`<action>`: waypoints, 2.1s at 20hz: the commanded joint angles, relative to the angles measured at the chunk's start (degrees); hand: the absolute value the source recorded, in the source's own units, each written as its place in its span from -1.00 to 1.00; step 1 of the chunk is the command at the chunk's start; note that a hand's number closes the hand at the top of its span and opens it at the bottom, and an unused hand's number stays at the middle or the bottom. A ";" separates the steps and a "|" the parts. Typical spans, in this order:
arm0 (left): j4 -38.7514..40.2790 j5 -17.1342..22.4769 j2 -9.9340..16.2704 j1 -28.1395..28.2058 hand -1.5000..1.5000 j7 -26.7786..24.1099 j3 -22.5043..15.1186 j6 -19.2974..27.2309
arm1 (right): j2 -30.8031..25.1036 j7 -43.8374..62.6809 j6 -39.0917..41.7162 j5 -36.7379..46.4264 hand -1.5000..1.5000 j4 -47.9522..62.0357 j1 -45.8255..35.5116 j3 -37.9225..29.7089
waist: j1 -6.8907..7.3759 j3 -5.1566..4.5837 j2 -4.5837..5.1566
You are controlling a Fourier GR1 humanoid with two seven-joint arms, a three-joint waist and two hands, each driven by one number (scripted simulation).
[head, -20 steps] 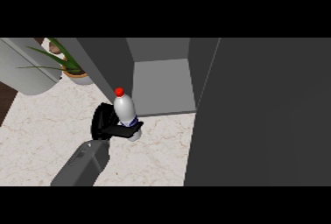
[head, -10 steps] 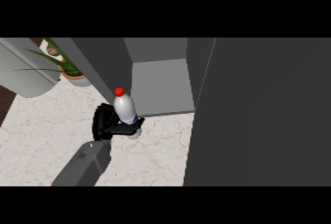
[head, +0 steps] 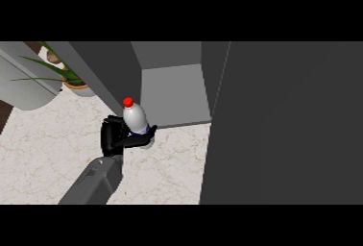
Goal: Pick up the bottled water, place it into the cabinet and close the cabinet
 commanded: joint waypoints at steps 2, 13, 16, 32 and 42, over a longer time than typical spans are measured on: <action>2.25 -1.66 -5.47 -15.31 1.00 5.29 -1.89 3.42 | -0.27 -0.68 1.26 -1.61 -1.00 1.55 -0.48 -0.70 | -3.25 -1.37 1.90; -0.70 3.21 -3.06 -13.18 1.00 3.99 1.77 1.01 | -1.87 -0.90 2.70 -3.69 -1.00 3.01 -1.41 -2.84 | -3.87 -1.56 2.19; -0.67 2.86 -4.50 -12.72 1.00 3.91 0.85 3.27 | -2.28 -1.14 3.29 -4.35 -1.00 4.40 -1.95 -3.29 | -4.57 -1.50 2.47; -4.59 3.34 -0.85 -9.50 -1.00 1.91 -0.24 5.21 | -3.26 -1.17 5.74 -6.35 -1.00 7.15 -3.28 -2.79 | -6.18 -1.49 2.71; -7.38 1.48 0.13 -8.86 -1.00 1.25 -3.73 7.09 | -4.20 -1.48 6.15 -6.53 -1.00 7.24 -5.50 -2.84 | -7.20 -1.50 2.61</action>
